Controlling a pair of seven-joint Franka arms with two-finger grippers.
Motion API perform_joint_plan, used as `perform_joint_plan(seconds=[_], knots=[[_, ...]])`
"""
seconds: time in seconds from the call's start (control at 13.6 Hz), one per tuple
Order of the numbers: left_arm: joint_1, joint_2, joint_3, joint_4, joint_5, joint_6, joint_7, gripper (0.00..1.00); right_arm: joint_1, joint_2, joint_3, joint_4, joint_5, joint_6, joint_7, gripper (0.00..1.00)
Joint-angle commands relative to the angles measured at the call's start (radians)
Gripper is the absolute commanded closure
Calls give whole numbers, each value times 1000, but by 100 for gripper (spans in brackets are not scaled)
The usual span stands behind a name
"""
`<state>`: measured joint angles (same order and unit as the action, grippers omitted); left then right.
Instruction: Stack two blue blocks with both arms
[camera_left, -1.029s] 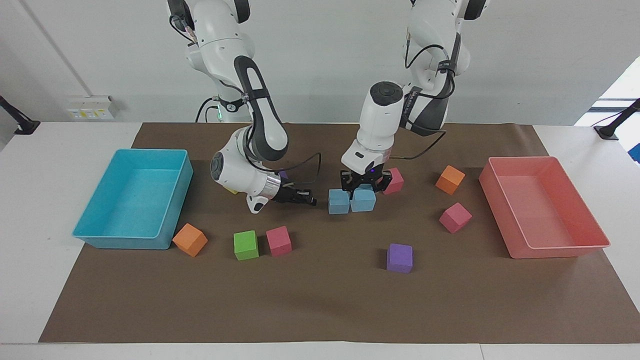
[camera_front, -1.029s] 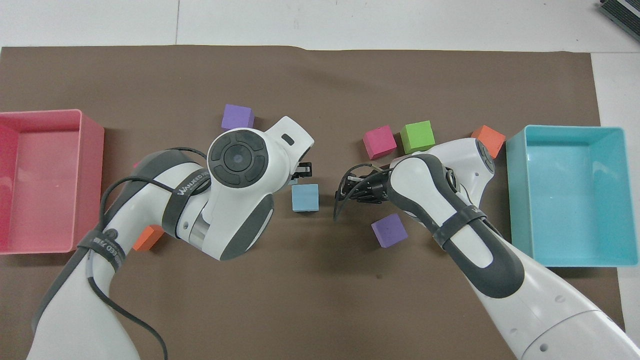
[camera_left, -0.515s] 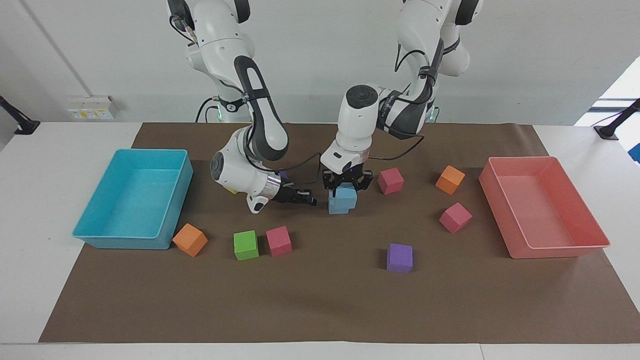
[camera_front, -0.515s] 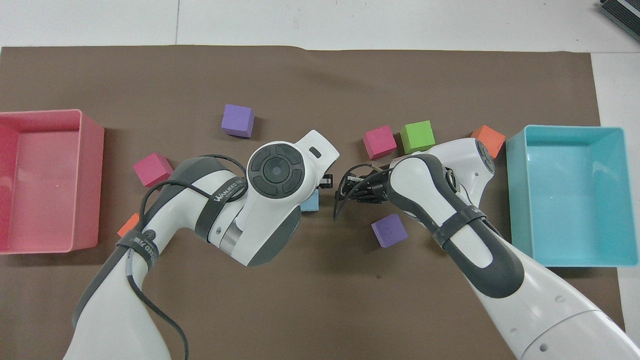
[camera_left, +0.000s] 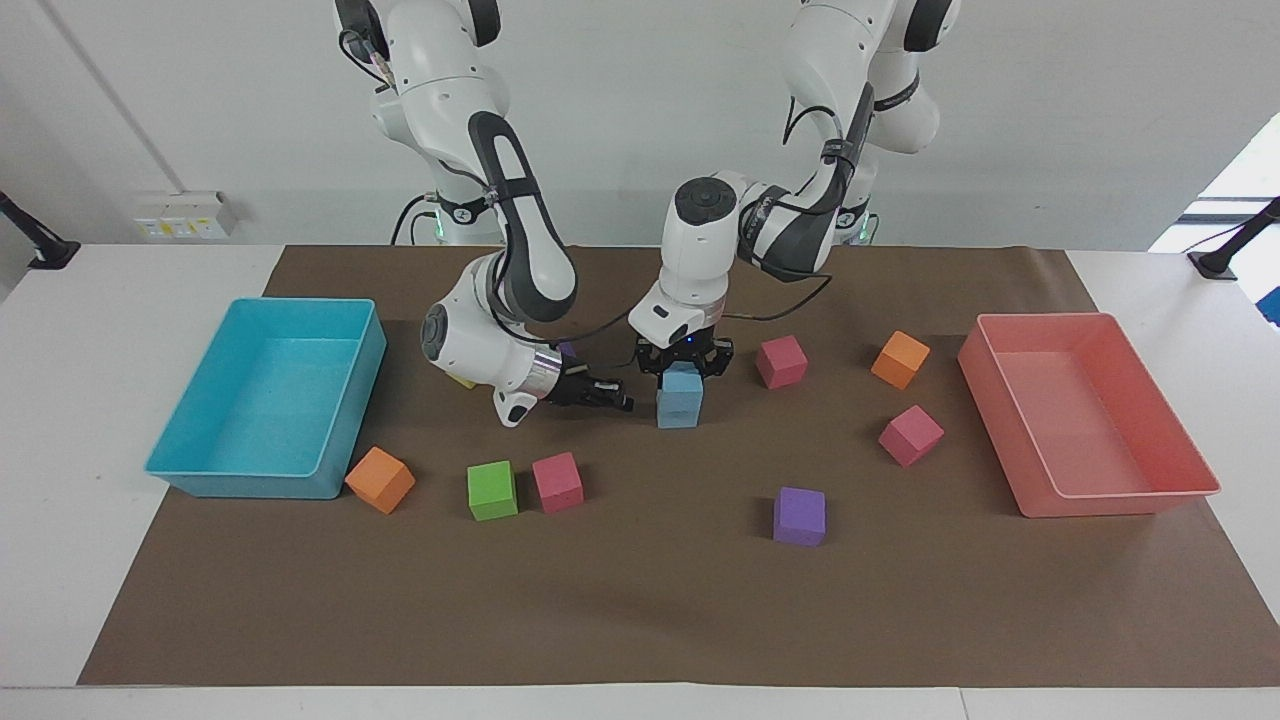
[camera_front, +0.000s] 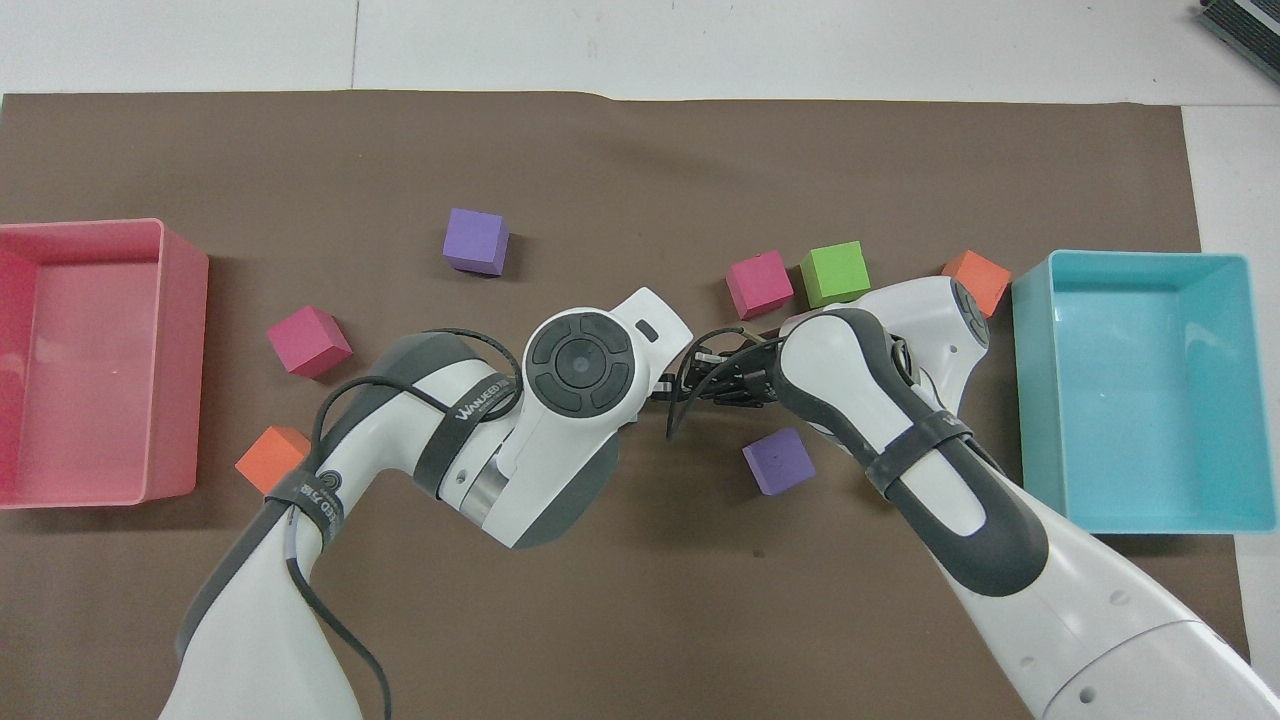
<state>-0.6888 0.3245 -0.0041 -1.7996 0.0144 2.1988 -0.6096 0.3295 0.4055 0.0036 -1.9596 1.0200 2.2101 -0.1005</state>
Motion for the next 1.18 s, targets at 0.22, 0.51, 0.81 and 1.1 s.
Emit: perform_joint_plan(seconds=[0.22,0.51,0.81,1.1], knots=[[-18,-30,16,-47,18,1,-22,40,-7,-2,10,-12,37,20,-36,100],[-26,-31,18,-41,18,-8,-39,37,-7,-2,9,-12,37,22,-38,100],[-29,-30,18,-37,19,-11,-52,37,-7,-4,9,-12,37,22,-38,100],[-38,-33,16,-44,19,-4,-52,37,-7,-4,9,-12,37,22,-36,100]])
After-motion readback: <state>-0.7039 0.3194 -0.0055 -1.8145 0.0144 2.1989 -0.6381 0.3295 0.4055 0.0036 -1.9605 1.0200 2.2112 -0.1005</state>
